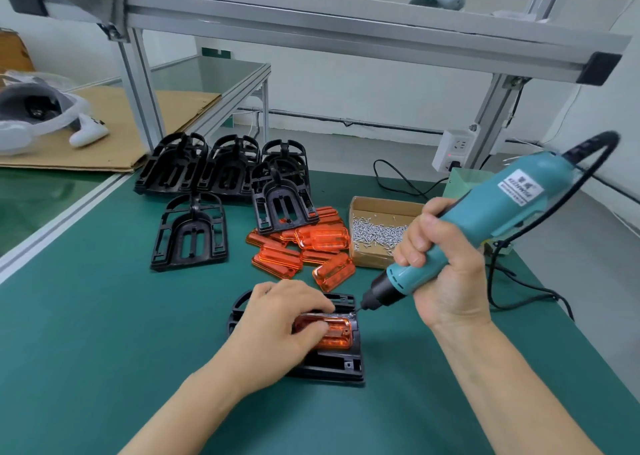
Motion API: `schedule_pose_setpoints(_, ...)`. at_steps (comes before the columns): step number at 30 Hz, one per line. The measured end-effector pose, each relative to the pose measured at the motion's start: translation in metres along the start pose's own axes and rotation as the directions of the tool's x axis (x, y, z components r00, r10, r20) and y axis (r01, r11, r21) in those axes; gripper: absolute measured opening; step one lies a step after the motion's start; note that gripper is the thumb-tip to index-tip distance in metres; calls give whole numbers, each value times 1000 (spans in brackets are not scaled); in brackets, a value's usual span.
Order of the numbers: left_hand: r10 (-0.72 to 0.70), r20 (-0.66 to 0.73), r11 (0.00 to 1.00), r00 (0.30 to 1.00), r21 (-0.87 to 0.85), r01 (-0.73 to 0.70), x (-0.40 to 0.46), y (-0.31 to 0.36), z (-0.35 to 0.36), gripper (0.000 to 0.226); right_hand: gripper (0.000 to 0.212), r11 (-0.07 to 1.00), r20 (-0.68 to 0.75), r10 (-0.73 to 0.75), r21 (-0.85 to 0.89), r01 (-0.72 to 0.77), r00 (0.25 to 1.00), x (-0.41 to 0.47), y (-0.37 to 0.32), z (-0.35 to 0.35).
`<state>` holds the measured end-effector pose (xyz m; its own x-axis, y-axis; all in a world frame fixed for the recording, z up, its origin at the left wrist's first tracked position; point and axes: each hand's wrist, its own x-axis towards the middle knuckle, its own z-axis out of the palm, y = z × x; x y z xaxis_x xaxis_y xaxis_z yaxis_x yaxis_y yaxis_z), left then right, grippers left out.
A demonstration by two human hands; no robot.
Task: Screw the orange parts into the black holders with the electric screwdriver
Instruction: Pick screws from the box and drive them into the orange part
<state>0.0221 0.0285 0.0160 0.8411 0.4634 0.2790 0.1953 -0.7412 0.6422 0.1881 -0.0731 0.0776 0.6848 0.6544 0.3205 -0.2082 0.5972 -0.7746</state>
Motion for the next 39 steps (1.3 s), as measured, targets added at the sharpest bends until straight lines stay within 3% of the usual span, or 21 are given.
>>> schedule_pose_setpoints(3,36,156,990,987,126,-56,-6,-4,7,24,17,998,42,36,-54,-34,998,-1,7,0)
schedule_pose_setpoints(6,27,215,976,976,206,-72,-7,-8,13,28,18,995,84,63,-76,-56,994,-1,11,0)
schedule_pose_setpoints(18,47,202,956,978,274,-102,-7,-9,16,31,18,984,149,110,-158,-86,983,2,17,5)
schedule_pose_setpoints(27,32,204,957,978,278,-89,-6,-10,18,30,9,960,402,183,-269,-75,897,9,25,15)
schedule_pose_setpoints(39,20,196,970,980,235,-67,-6,-10,18,28,13,965,370,142,-259,-45,918,6,26,9)
